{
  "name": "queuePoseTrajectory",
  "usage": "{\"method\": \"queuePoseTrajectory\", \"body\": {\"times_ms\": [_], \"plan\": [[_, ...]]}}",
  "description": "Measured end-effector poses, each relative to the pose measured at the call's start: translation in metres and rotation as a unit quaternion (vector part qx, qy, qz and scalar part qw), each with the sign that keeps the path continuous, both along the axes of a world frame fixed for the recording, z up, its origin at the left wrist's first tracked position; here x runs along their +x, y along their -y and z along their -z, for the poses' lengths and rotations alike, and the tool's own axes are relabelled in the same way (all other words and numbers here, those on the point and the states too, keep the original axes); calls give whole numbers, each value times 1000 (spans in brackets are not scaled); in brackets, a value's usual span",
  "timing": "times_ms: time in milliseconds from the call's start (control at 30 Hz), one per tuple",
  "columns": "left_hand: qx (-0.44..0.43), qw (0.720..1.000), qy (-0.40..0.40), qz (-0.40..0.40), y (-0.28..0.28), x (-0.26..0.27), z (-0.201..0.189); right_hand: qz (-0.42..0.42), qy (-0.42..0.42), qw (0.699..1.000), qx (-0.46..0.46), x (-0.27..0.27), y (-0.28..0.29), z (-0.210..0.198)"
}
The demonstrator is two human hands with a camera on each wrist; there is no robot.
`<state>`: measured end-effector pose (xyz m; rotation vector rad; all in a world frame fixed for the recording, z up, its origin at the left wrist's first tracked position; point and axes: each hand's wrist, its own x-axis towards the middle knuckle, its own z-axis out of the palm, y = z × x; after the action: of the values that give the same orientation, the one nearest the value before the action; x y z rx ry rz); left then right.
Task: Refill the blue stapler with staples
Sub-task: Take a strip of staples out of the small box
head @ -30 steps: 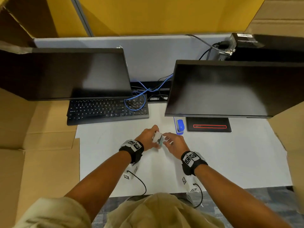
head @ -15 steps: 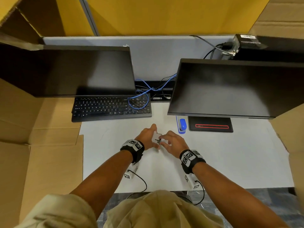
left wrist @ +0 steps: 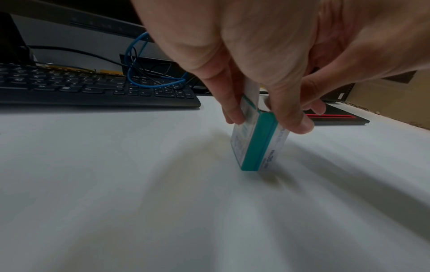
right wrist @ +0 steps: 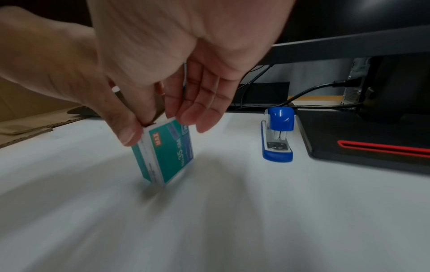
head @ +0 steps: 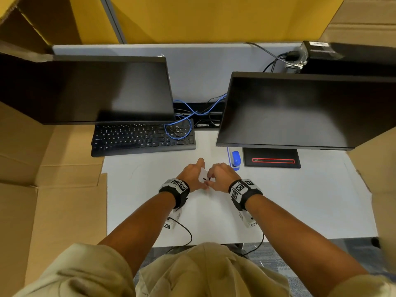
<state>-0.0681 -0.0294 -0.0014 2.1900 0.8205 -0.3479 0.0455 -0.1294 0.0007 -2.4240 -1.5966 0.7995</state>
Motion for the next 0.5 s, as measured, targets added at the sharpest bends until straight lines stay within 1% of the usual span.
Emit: {"method": "queuePoseTrajectory", "body": {"times_ms": [133,300,400,500], "plan": [[4,1000,2,0,2,-1,1,-12,8,1000,-10,-2,-1,-4],[15,1000,5,8,3,-1,0,-64,54,996,3,-12,-2,-5],[21,1000,2,8,2,-1,0,-57,50,997,26,-18,1,-1],[19,1000,6,-2,2,-2,2,-26,40,998,47,-21,1,-1]]}}
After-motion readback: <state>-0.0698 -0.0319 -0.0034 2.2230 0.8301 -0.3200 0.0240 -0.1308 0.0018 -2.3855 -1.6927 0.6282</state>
